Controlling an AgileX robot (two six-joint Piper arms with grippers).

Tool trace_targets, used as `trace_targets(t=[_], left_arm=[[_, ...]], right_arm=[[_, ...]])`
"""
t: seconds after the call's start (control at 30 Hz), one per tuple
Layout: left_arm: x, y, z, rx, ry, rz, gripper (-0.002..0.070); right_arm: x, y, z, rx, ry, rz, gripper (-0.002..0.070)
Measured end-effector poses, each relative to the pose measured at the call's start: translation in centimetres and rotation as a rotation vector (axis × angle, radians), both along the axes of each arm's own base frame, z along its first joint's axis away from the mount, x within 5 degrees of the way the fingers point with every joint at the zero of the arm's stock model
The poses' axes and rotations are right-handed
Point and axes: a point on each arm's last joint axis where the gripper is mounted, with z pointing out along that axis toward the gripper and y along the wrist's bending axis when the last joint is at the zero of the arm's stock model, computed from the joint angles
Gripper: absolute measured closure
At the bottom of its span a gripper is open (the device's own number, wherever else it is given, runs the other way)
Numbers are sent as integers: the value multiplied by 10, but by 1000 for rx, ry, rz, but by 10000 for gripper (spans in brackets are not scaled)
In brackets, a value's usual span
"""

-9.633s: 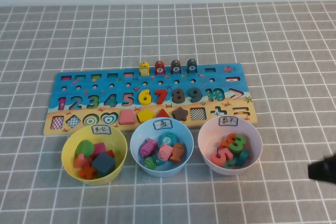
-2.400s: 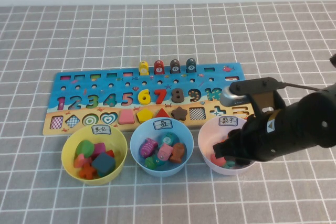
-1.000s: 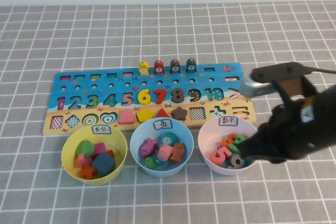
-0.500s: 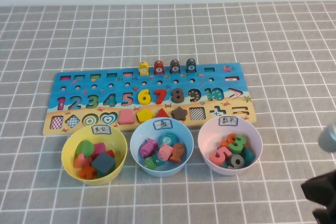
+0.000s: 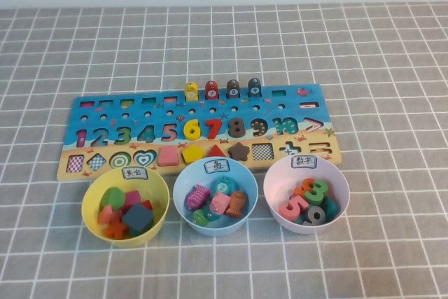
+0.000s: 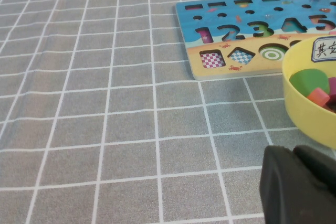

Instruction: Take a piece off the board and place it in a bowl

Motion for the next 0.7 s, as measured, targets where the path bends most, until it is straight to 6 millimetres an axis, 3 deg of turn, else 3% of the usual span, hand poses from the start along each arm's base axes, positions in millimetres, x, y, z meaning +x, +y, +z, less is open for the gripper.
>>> trace_targets(t=[0.17, 0.37, 0.7], left_arm=[[0, 0, 0, 0, 0, 0, 680], [0, 0, 0, 0, 0, 0, 680], [0, 0, 0, 0, 1, 0, 680]], right_arm=[[-17, -26, -32, 57, -234, -196, 692], [-33, -35, -32, 51, -372, -271, 692], [-43, -37, -38, 17, -355, -263, 692]])
